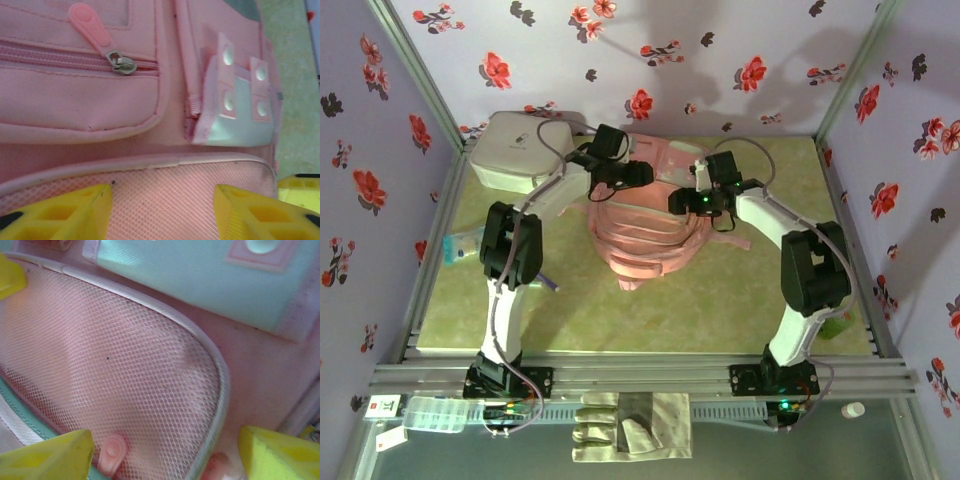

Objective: Pack the student bag

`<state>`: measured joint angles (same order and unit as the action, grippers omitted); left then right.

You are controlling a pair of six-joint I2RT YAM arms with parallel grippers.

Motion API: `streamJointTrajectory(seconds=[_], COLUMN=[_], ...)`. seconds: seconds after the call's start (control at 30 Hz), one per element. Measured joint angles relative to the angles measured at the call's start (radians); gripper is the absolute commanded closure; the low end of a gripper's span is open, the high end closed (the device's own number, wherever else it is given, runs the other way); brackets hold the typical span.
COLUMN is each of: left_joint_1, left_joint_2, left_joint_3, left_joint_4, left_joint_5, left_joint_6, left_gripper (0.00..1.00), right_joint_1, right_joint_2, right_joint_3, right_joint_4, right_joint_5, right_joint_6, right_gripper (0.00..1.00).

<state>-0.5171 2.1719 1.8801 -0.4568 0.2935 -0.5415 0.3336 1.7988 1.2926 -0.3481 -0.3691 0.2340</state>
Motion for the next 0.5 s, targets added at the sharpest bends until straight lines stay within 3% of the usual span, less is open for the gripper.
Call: streamJointTrajectory(seconds=[0.27,0.5], left_joint_1=[-0.002,-0.002], left_joint_2=[0.088,0.117], left_joint_3=[0.147,0.196], left_joint_4=[-0.155,-0.212], left_joint_5=[-0.057,-0.068], left_joint_6=[-0.003,-0.008], left_gripper=[0.49,0.49], right_joint_1=[0.013,0.027], right_joint_2=[0.011,-0.094], right_joint_3=[-0.003,-0.124], right_joint_4=[-0.048,-0.082], right_joint_5=[-0.07,-0.099], right_joint_6=[-0.128,-0.196], right_gripper=[0.26,0.31])
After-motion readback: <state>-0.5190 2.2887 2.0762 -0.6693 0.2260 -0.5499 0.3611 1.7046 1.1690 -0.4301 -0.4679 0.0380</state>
